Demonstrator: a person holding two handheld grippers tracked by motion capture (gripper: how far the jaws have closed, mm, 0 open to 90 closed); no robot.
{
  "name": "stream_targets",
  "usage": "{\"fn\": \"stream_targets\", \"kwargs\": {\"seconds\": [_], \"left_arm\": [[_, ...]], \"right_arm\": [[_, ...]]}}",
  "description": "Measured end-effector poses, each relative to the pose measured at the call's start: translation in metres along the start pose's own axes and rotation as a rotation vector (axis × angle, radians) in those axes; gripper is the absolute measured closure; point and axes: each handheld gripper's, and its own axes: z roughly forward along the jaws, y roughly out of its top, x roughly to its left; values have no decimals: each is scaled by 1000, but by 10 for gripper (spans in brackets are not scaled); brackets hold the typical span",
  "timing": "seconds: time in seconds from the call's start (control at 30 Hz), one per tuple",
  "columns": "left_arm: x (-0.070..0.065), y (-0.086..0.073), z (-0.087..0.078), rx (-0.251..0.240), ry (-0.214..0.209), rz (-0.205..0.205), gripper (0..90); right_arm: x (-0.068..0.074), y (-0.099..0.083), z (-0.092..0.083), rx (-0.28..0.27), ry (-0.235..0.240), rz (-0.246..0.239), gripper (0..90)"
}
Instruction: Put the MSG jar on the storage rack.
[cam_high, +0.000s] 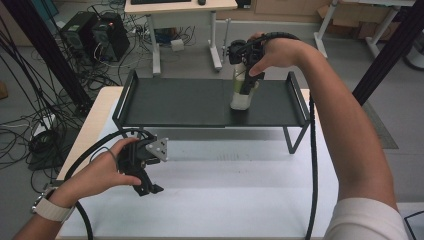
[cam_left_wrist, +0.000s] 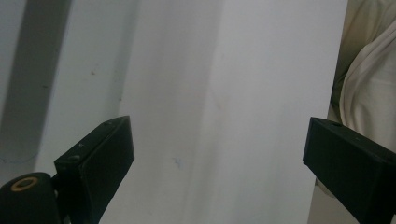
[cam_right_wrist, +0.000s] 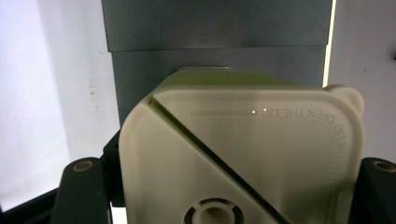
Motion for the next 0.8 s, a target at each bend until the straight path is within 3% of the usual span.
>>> {"fn": "stream_targets", "kwargs": {"seconds": [0.33,0.67,0.8], "left_arm": [[2,0,2,-6,-3,0,91],[-1,-4,-2,-9,4,-1,91],[-3,-4,-2,-6,5,-5,92]], "right_arm": [[-13,7,13,32,33,4,294],[-13,11,14,30,37,-5,292],[-14,16,14,44,29,9,242]]}}
